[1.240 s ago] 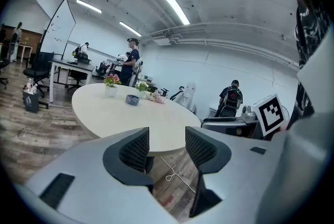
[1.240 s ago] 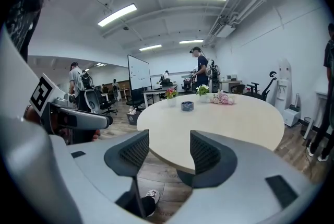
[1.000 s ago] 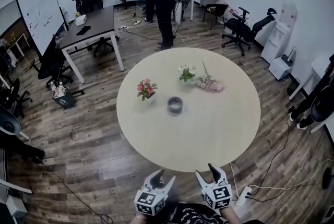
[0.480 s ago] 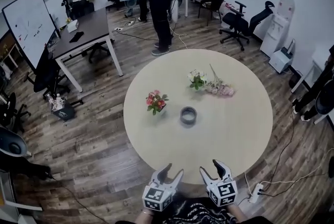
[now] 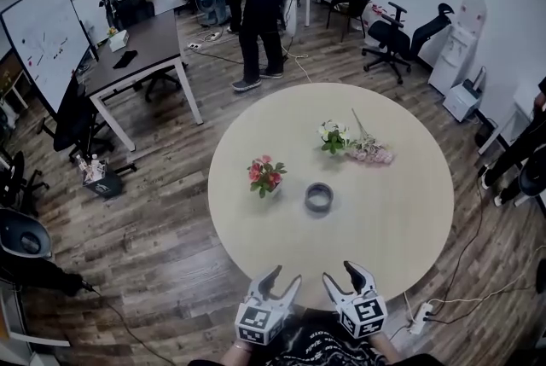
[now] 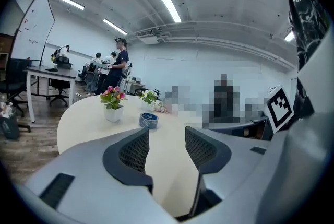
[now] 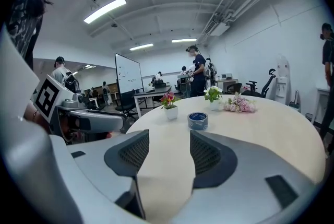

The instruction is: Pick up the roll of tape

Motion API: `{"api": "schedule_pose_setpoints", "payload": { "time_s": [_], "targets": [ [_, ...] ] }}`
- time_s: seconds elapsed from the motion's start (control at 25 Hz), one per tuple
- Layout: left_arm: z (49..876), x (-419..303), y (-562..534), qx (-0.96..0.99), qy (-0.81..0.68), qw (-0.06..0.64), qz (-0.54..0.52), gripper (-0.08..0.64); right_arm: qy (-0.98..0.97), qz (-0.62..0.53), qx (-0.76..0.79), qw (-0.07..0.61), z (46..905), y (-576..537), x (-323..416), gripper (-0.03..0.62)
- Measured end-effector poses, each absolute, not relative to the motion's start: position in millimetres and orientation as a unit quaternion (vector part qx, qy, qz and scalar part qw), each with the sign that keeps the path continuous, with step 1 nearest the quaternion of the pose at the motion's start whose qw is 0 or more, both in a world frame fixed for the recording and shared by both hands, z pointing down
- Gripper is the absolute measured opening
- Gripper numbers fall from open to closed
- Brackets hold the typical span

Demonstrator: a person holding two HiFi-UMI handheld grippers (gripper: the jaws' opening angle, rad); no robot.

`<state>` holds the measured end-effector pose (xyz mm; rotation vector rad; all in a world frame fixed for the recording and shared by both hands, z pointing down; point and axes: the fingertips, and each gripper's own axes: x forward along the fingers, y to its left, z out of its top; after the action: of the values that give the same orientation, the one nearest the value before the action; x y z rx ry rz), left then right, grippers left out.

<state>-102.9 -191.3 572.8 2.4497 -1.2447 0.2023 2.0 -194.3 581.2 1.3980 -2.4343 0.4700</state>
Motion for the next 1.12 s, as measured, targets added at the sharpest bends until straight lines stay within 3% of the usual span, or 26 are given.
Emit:
{"api": "schedule_pose_setpoints", "payload": {
  "time_s": [0.8, 1.12],
  "targets": [
    [566, -122, -227, 0.833, -0.509, 0.205, 0.068, 0.235, -0.874, 0.154, 0.436, 0.150, 532, -333, 14, 0.249],
    [562, -130, -227, 0.824, -0.524, 0.202, 0.072, 0.235, -0.875, 0.165, 0.386, 0.240, 552, -395, -2, 0.252]
  ]
}}
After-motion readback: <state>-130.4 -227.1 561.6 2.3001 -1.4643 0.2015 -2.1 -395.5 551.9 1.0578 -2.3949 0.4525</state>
